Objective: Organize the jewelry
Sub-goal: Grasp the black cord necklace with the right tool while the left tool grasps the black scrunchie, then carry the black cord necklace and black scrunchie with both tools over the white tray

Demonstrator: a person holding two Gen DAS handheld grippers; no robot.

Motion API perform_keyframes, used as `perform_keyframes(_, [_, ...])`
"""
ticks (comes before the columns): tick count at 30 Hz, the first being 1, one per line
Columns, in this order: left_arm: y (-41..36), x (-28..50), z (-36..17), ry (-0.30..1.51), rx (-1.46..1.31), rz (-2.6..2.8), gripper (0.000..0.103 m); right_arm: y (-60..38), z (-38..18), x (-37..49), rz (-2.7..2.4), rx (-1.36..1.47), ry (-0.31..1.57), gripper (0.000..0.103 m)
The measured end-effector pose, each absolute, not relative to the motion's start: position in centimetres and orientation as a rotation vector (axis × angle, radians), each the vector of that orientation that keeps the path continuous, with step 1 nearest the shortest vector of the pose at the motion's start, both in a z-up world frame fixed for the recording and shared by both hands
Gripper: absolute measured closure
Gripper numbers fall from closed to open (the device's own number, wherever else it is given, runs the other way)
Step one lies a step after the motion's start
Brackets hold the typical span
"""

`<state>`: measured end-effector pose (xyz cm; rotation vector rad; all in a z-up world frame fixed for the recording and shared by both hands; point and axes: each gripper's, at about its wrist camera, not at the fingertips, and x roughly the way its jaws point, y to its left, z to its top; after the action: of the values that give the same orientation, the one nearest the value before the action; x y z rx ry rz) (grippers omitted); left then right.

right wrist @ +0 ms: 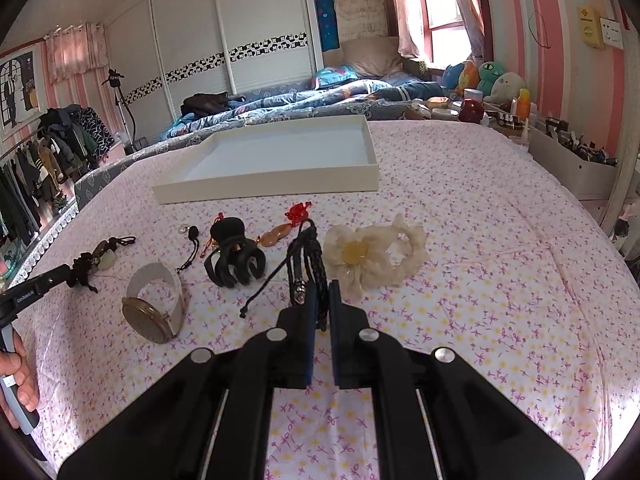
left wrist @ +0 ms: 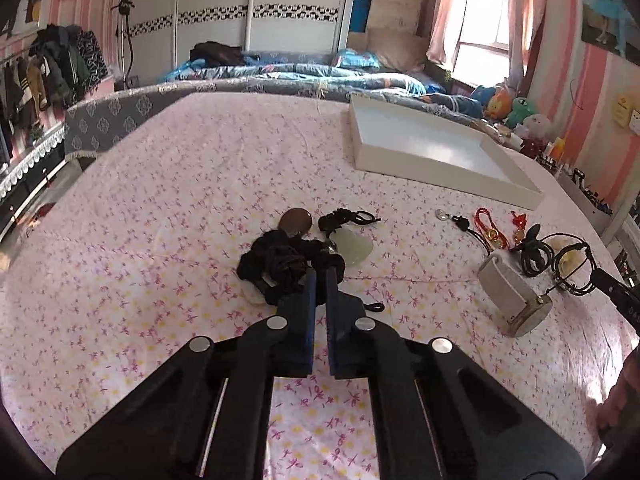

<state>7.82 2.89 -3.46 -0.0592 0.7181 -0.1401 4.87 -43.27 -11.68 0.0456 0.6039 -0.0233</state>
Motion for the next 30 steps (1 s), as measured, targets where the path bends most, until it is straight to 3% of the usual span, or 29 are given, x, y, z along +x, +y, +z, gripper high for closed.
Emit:
perform_keyframes(17, [3.9,5.9,4.1,0.522,-0.034,-0.163,0.102,-43.5,-7.4,2.9,-0.003,0.028,0.476,0.098])
perform_keyframes(30, [1.1,6.9,6.5,0.427,0.027,-0.204,0.102,-42.7,-3.4,2.6,0.024,-0.027,0.377,0.098])
